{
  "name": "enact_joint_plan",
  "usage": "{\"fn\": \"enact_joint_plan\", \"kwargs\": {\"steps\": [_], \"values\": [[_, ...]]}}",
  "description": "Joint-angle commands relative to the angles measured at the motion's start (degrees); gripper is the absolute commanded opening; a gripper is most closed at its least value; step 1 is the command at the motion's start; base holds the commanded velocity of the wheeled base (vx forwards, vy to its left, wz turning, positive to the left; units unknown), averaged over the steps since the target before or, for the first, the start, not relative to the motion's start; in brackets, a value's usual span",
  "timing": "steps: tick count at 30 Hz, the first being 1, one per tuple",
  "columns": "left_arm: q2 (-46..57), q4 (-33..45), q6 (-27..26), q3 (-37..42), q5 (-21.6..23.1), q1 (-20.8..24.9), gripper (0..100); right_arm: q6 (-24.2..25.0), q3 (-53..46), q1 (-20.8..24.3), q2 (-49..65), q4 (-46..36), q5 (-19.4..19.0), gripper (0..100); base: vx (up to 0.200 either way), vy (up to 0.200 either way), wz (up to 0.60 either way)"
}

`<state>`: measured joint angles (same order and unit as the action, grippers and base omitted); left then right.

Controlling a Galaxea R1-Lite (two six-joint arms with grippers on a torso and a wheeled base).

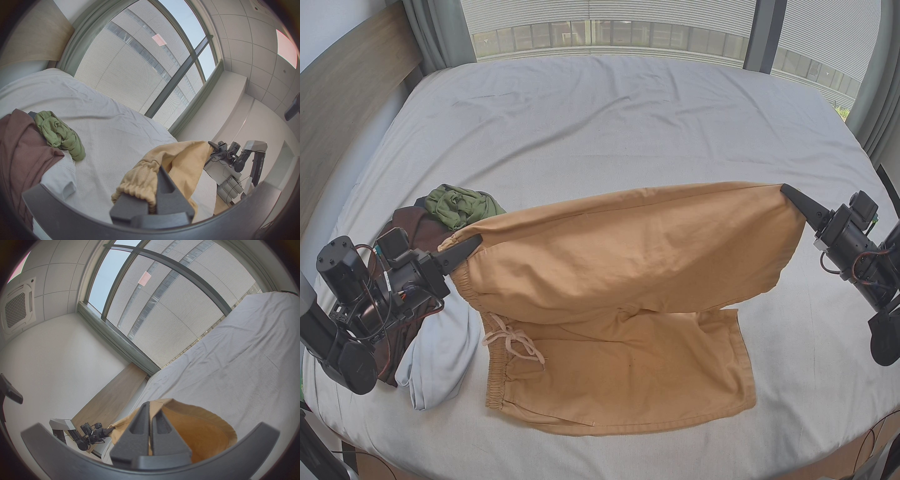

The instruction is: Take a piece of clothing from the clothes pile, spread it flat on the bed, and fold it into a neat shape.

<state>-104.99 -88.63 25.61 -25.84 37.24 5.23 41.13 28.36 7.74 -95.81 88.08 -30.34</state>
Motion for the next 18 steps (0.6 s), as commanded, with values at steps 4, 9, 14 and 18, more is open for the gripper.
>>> {"fn": "enact_joint_plan", "kwargs": {"steps": [4,9,14,18], "values": [[-2.4,-0.1,0.3,-3.9,-2.3,2.9,0,0.0,-0.1,-1.2,-1.0,0.0,-0.2,0,0.000,0.000,0.00],[-2.7,-0.1,1.0,-6.5,-4.2,2.8,0,0.0,-0.4,-4.6,-1.5,0.1,-3.2,0,0.000,0.000,0.00],[-2.2,-0.1,1.4,-7.0,-4.2,2.6,0,0.2,-0.7,-7.0,-1.8,0.1,-5.0,0,0.000,0.000,0.00],[-2.2,-0.1,1.4,-7.9,-4.2,2.6,0,0.2,-0.7,-7.5,-2.5,0.1,-5.1,0,0.000,0.000,0.00]]}}
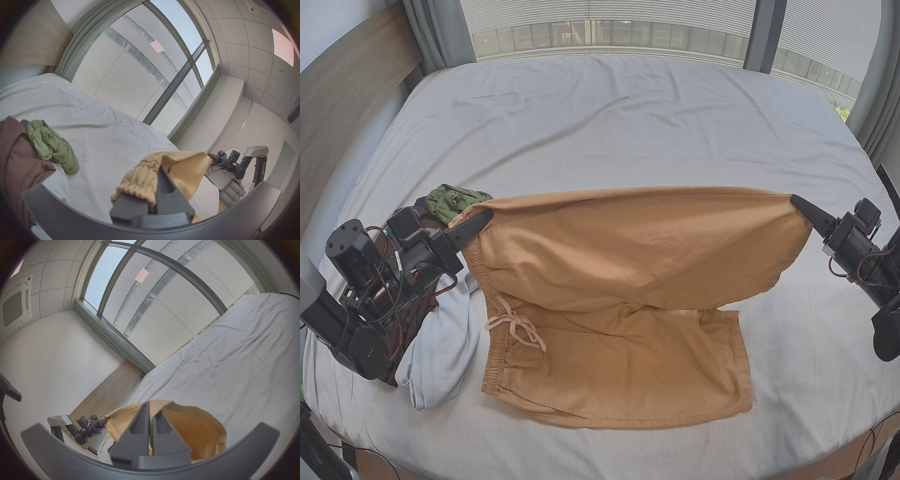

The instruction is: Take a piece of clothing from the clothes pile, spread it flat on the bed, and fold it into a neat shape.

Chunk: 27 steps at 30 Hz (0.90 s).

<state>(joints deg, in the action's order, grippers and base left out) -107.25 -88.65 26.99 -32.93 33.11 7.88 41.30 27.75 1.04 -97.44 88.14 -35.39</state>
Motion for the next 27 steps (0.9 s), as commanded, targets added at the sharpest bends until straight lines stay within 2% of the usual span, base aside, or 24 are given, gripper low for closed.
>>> {"fn": "enact_joint_plan", "kwargs": {"steps": [1,8,13,23,27], "values": [[0.0,0.0,0.0,-0.9,-0.2,-0.1,0,0.0,0.0,-0.8,-0.8,0.0,0.0,0,0.000,0.000,0.00],[-0.6,0.0,-0.5,-2.1,-0.2,0.0,0,0.0,1.2,-0.7,-2.3,0.0,0.0,0,0.000,0.000,0.00],[-1.4,0.1,-0.4,-3.9,-2.3,0.1,0,0.0,4.2,-0.5,-5.0,0.0,0.0,0,0.000,0.000,0.00],[-9.1,0.0,-3.6,-5.7,-4.1,0.2,0,0.0,10.2,-0.1,-11.3,0.0,0.3,0,0.000,0.000,0.00],[-11.2,0.0,-4.0,-7.9,-6.4,0.3,0,-0.1,11.7,-0.2,-13.1,0.1,0.3,0,0.000,0.000,0.00]]}}
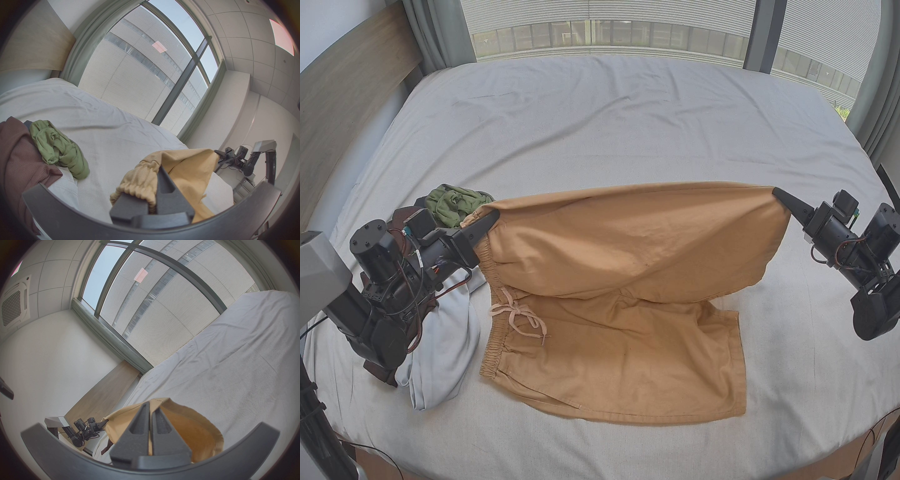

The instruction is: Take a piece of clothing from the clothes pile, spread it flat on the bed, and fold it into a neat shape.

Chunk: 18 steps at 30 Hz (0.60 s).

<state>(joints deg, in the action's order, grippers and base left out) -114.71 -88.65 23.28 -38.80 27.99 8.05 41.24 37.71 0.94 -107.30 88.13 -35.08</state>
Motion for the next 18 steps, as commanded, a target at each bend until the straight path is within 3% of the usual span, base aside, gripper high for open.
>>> {"fn": "enact_joint_plan", "kwargs": {"steps": [1,18], "values": [[-5.0,0.0,-0.3,-3.3,-2.8,0.1,0,0.0,2.5,-0.1,-4.2,0.1,0.0,0,0.000,0.000,0.00],[-12.0,0.1,0.3,-14.1,-8.9,0.9,0,0.0,17.0,0.3,-16.1,-0.1,-0.1,0,0.000,0.000,0.00]]}}
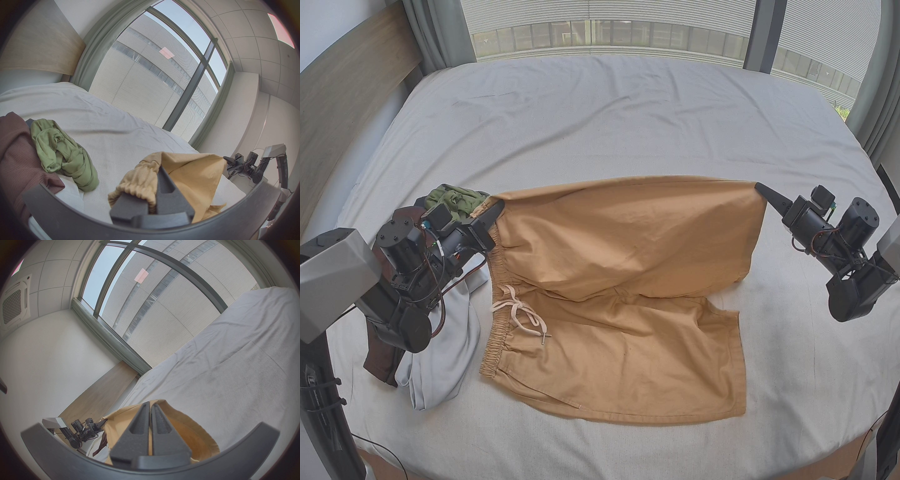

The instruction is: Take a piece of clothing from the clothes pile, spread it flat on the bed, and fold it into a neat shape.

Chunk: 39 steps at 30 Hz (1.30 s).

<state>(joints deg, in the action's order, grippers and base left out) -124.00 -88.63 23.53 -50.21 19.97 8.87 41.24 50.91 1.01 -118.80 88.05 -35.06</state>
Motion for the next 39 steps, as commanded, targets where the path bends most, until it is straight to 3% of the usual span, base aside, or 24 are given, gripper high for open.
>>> {"fn": "enact_joint_plan", "kwargs": {"steps": [1,8,23,24,25,26,31,39], "values": [[-3.4,-0.1,0.0,-3.8,-1.8,0.1,0,0.0,5.0,0.4,-5.5,-0.2,-0.1,0,0.000,0.000,0.00],[-6.3,-0.1,0.3,-9.5,-5.1,0.1,0,0.2,11.9,1.3,-9.2,-0.4,-0.3,0,0.000,0.000,0.00],[-8.8,0.0,0.4,-11.7,-5.3,0.1,0,0.2,16.8,1.3,-13.2,-0.4,-0.2,0,0.000,0.000,0.00],[-9.0,0.0,0.4,-11.7,-5.3,0.1,100,0.2,17.1,1.3,-13.1,-0.4,-0.2,0,0.000,0.000,0.00],[-9.0,0.0,0.4,-11.7,-5.2,0.1,100,0.2,17.4,1.3,-13.1,-0.5,-0.2,0,0.000,0.000,0.00],[-9.0,0.0,0.5,-11.6,-5.2,0.1,100,0.2,17.7,1.3,-13.1,-0.5,-0.1,100,0.000,0.000,0.00],[-8.9,0.2,0.6,-11.6,-5.4,0.1,100,0.2,17.1,0.8,-12.7,-0.3,0.1,100,0.000,0.000,0.00],[-9.0,0.6,1.1,-10.4,-6.3,0.2,100,-1.3,4.9,1.0,-7.2,0.1,0.3,100,0.000,0.000,0.00]]}}
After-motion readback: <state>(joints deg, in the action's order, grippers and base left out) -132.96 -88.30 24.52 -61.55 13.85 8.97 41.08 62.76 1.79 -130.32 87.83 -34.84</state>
